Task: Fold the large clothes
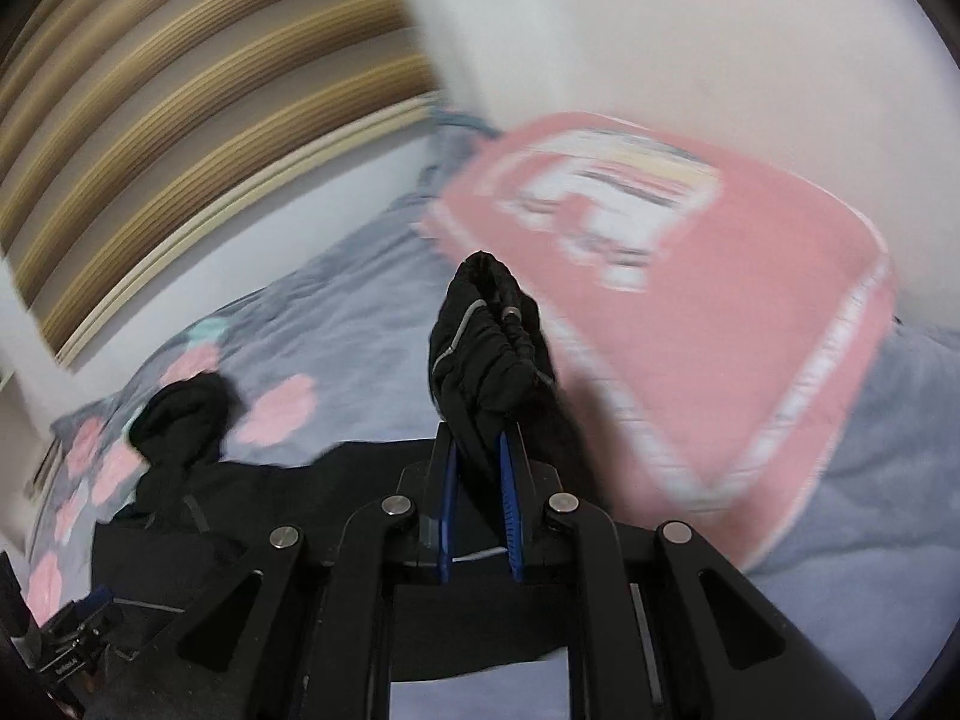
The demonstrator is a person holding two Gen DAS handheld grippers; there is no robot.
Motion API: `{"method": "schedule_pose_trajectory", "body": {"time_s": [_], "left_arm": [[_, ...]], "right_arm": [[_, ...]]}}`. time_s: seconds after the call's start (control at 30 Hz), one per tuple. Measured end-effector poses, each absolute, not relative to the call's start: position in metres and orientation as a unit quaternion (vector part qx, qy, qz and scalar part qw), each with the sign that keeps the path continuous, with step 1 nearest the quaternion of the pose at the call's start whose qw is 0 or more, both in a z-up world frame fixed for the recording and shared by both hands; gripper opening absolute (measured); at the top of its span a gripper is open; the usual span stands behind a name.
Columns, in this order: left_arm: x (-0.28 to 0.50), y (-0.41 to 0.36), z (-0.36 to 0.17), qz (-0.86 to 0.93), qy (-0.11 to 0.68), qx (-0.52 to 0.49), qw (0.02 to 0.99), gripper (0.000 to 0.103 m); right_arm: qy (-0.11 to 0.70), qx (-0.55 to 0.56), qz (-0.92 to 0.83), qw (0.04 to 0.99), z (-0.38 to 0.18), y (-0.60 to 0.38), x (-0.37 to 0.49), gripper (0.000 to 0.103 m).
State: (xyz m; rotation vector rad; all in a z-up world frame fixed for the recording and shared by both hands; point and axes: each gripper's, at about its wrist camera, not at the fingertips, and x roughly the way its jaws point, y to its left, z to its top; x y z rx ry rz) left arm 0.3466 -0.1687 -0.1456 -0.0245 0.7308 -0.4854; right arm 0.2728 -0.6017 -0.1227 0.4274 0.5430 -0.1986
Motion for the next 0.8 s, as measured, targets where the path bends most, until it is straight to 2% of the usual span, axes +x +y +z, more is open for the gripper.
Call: {"method": "schedule_pose_trajectory", "body": {"time_s": [0.2,0.23,0.27,0.5,0.53,0.57,0.63,0.67,0.8], "left_arm": [[0.343,-0.087,-0.136,-0.181,0.351,-0.040,0.918,0.065],[0.341,-0.071,-0.134,-0.177,0.348,-0.050,0.919,0.065],[0.338,-0.060,-0.133,-0.172,0.345,-0.055,0.921,0.065],[0.320,0.024,-0.134,-0.141,0.338,-0.089,0.926,0.065],[0.319,0.034,-0.136,-0.137,0.340,-0.092,0.926,0.065],[0.317,0.042,-0.138,-0.135,0.342,-0.094,0.925,0.065],[0.312,0.053,-0.143,-0.134,0.345,-0.095,0.924,0.065],[0.310,0.056,-0.145,-0.134,0.345,-0.092,0.925,0.065],[0.311,0.052,-0.160,-0.153,0.349,-0.090,0.920,0.065]], "right_arm": [[0.247,0.174,-0.020,0.953,-0.086,-0.473,0.290,0.015],[0.249,0.164,0.000,0.955,-0.081,-0.447,0.294,0.014],[0.249,0.155,0.019,0.956,-0.076,-0.424,0.298,0.004],[0.277,0.090,0.111,0.950,-0.059,-0.271,0.325,0.007],[0.294,0.090,0.113,0.945,-0.063,-0.260,0.328,0.017],[0.303,0.093,0.113,0.942,-0.068,-0.255,0.331,0.037],[0.302,0.088,0.090,0.945,-0.080,-0.263,0.331,0.061],[0.302,0.079,0.069,0.948,-0.087,-0.271,0.330,0.067],[0.354,0.066,-0.003,0.933,-0.133,-0.332,0.339,0.068]]}}
